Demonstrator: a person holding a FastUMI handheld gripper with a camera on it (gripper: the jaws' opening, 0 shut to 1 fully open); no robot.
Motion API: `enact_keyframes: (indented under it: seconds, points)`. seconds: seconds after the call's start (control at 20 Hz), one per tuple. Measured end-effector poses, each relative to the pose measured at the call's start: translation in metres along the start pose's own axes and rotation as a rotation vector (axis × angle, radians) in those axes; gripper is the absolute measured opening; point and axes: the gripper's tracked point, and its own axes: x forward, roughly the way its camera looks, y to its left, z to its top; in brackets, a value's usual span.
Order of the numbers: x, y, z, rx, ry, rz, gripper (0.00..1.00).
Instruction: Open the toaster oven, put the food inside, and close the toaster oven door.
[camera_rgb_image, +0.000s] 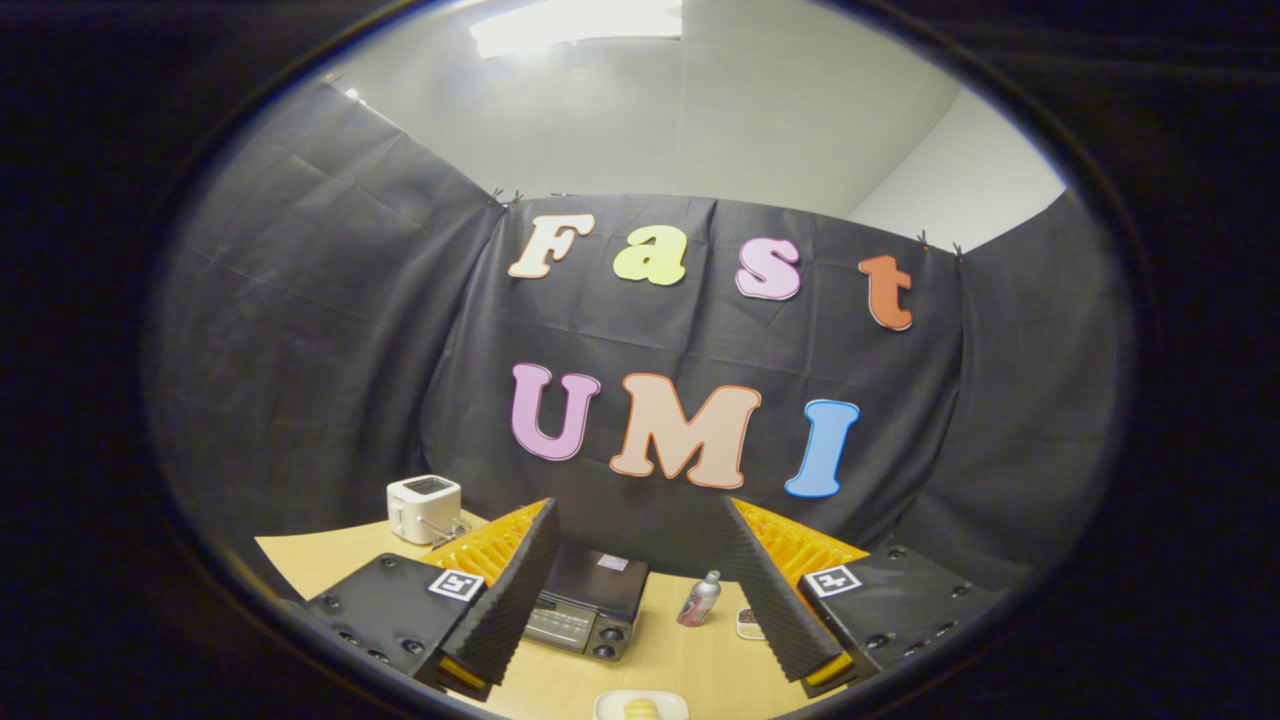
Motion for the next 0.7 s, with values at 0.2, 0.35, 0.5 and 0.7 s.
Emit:
enact_keyframes:
  seconds: [0.2, 0.35, 0.5, 0.7]
  points:
    - [-0.003, -0.006, 0.001, 0.001, 0.001, -0.010, 1.00]
    - [-0.005, -0.009, 0.001, 0.005, 0.003, -0.018, 1.00]
    - [-0.005, -0.012, -0.001, 0.006, 0.010, -0.024, 1.00]
    - [-0.002, -0.017, -0.002, 0.015, 0.019, -0.036, 1.00]
